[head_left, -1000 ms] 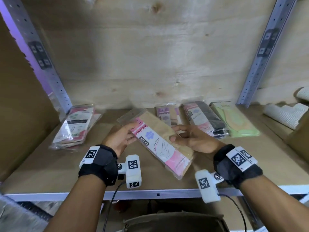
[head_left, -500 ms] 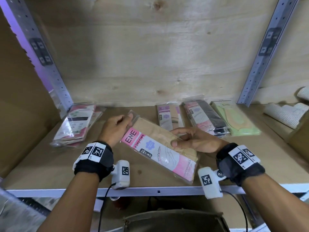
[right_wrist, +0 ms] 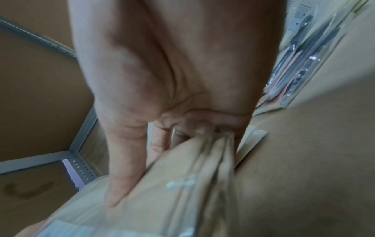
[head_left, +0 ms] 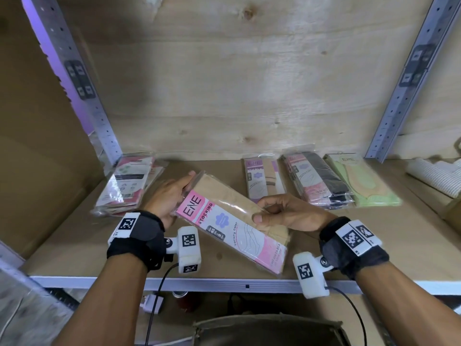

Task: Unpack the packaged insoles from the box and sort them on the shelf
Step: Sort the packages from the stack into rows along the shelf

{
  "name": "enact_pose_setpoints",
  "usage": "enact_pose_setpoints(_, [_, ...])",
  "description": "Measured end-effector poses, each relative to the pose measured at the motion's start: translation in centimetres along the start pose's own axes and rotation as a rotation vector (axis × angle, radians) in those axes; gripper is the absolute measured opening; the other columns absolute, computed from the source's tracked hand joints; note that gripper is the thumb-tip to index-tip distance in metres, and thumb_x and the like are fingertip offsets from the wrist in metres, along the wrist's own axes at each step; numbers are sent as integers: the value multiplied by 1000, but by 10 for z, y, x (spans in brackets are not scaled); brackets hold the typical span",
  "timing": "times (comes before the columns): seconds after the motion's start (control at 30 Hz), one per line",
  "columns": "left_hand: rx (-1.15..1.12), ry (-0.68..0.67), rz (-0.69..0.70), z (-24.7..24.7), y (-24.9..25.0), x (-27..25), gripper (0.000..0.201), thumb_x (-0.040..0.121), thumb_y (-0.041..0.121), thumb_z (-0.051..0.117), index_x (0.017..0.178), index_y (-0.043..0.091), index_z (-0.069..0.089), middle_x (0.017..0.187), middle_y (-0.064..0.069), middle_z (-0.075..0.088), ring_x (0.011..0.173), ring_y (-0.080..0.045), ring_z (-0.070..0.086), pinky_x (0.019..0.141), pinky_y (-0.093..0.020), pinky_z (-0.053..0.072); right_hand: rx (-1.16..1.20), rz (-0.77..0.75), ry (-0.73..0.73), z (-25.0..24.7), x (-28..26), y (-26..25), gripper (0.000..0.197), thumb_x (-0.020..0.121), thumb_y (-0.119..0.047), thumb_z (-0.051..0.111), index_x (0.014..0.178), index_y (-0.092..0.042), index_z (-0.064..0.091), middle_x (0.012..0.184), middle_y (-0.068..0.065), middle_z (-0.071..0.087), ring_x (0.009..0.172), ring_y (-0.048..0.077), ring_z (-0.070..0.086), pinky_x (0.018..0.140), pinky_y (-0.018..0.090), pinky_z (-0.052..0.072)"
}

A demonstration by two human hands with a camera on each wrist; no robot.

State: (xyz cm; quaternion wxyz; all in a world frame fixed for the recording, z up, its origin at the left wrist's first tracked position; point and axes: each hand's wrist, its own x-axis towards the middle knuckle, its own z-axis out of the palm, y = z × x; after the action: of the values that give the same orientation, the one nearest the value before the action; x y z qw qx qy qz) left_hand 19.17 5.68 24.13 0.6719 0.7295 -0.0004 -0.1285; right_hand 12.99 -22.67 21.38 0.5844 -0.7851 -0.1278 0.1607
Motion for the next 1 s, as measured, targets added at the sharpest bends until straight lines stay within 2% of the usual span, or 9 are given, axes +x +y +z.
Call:
enact_pose_setpoints(0.07, [-45, -4, 12, -3, -1, -1, 45, 94, 50, 60, 105, 7, 68, 72, -14, 58, 61, -25, 55, 64, -36, 39, 7, -17, -12, 2, 3, -1, 24, 88, -17, 70, 111, -9, 68, 106, 11, 74, 97, 22, 70, 90, 32, 55])
enact_pose_setpoints(0.13, [-61, 58, 48, -6, -3, 0, 35, 93, 52, 60, 79, 22, 71, 72, -11, 64, 58, -24, 61, 66, -36, 46, 4, -17, -11, 4, 5, -1, 29, 87, -22, 70, 112, -8, 68, 109, 12, 73, 100, 25, 70, 92, 34, 55])
enact_pose_setpoints(0.23, [22, 189, 109, -13, -6, 3, 50, 91, 66, 51, 60, 32, 69, 65, 0, 68, 61, -18, 66, 76, -39, 49, -9, -33, 33, 6, 9, 1, 28, 90, -21, 68, 110, -2, 66, 106, 13, 72, 97, 23, 67, 92, 30, 51])
enact_pose_setpoints(0.37, [-173, 220, 73, -20, -7, 6, 62, 90, 74, 42, 90, 20, 75, 76, -2, 77, 64, -15, 70, 59, -25, 55, 61, -42, 167, 6, 15, 3, 14, 93, -16, 65, 99, -4, 66, 99, 10, 69, 93, 21, 63, 89, 35, 44])
enact_pose_setpoints(0.47, [-47, 102, 18, -8, -5, -1, 63, 90, 70, 48, 107, 13, 70, 91, -9, 78, 79, -21, 77, 65, -30, 60, 301, -12, 249, 11, 22, 1, 15, 90, 0, 60, 101, -9, 65, 104, 12, 70, 96, 27, 66, 89, 41, 49])
enact_pose_setpoints(0.67, [218, -300, -49, 33, -11, -21, 44, 89, 23, 73, 128, 8, 59, 119, -16, 70, 97, -30, 73, 71, -30, 62, 454, -12, 351, 30, 30, -4, 17, 88, 5, 61, 101, -4, 64, 101, 22, 65, 92, 37, 57, 72, 43, 41])
enact_pose_setpoints(0.83, [284, -182, 8, 26, -16, -12, 43, 84, 12, 79, 121, 1, 60, 114, -13, 73, 89, -23, 73, 63, -25, 58, 223, 1, 373, 34, 34, -14, 22, 84, -5, 73, 105, -9, 67, 105, 18, 73, 92, 30, 72, 78, 45, 57])
enact_pose_setpoints(0.93, [360, -114, 33, 21, -20, -2, 41, 78, 19, 84, 111, 6, 64, 102, -8, 75, 75, -17, 72, 60, -25, 56, 91, 23, 349, 36, 40, -20, 31, 75, -8, 81, 96, -23, 66, 93, 8, 72, 70, 8, 71, 54, 23, 56])
enact_pose_setpoints(1.0, [415, -75, 49, 19, -21, 4, 36, 75, 24, 86, 102, 12, 66, 88, -2, 75, 58, -11, 67, 53, -22, 50, -7, 65, 374, 36, 46, -22, 32, 71, -7, 82, 93, -24, 65, 83, 1, 67, 62, 8, 66, 50, 20, 51])
